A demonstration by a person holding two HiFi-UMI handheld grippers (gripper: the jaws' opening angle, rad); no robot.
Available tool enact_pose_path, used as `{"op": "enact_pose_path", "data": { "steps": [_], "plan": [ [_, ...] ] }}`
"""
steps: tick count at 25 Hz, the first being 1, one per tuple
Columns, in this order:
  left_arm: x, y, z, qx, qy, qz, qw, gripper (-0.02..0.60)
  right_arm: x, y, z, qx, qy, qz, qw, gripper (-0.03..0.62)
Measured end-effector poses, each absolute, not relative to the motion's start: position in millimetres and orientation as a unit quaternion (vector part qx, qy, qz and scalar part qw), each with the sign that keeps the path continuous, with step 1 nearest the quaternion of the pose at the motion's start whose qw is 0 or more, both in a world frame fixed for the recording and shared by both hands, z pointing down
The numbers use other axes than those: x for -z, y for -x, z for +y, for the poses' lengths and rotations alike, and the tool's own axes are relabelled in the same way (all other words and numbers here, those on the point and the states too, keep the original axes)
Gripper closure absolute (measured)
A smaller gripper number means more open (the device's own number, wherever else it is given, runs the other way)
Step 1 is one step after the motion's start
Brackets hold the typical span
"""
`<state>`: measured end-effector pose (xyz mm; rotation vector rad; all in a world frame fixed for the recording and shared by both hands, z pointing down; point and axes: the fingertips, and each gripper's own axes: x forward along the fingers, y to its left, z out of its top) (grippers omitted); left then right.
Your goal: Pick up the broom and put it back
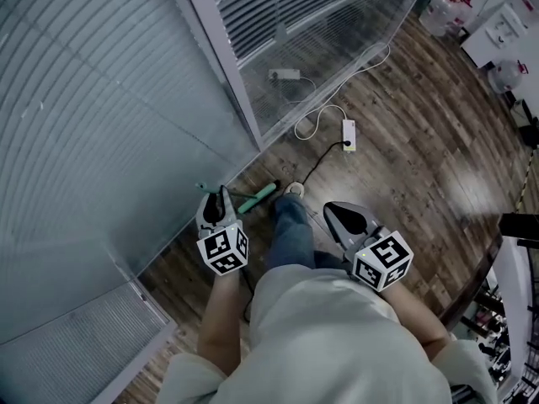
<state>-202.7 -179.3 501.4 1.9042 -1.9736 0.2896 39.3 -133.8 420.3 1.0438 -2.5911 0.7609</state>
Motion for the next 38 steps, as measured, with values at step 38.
{"op": "enact_pose_path", "data": {
  "steps": [38],
  "plan": [
    [-616.2, 217.7, -250.5, -0.15, -0.635, -0.718, 0.243, 0.496, -493.3, 52.3, -222.3, -0.306, -0.276, -0.899, 0.148, 0.588]
  ]
}}
